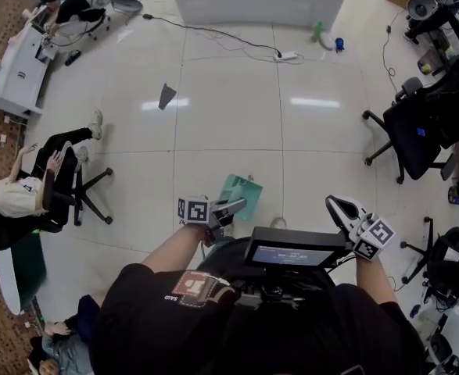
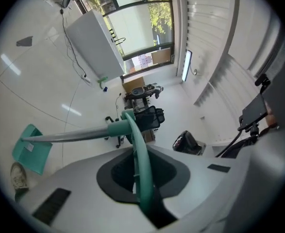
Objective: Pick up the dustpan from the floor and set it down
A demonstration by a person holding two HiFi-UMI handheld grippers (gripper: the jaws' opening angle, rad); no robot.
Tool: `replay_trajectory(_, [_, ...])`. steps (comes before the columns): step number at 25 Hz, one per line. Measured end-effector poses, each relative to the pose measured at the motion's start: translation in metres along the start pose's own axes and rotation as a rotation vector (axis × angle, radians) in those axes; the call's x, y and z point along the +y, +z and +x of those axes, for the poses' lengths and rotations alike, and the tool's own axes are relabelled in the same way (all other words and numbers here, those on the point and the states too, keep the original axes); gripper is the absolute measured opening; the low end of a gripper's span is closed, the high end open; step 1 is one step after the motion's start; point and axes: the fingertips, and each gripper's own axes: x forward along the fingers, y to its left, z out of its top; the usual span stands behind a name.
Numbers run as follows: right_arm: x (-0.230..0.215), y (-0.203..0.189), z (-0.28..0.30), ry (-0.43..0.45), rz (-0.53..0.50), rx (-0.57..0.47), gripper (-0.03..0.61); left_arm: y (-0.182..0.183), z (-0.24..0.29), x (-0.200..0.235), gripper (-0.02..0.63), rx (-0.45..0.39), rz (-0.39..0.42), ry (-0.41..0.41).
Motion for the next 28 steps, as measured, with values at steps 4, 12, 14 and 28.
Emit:
replay_trajectory(4, [0.051, 0.032, -0.015, 0.035, -0.013, -0.031, 0.012, -0.011, -0.041, -0.085, 0.040, -0.057, 0.061, -0.036])
replay_trajectory(12, [0.174, 0.079, -0.021, 0.154, -0.093, -0.091, 0.011, -0.026, -0.160, -0.221, 0.066, -0.224, 0.219, -0.110])
replay_trajectory(14, [0.188, 0.086, -0.030, 0.175, -0.109, -0.100, 0.011, -0.034, -0.171, -0.240, 0.064, -0.263, 0.229, -0.125])
replay_trajectory(28, [0.190, 0.109, -0.073, 0.172, -0.158, -0.140, 0.012, -0.021, -0.164, -0.272, 0.052, -0.389, 0.209, -0.184])
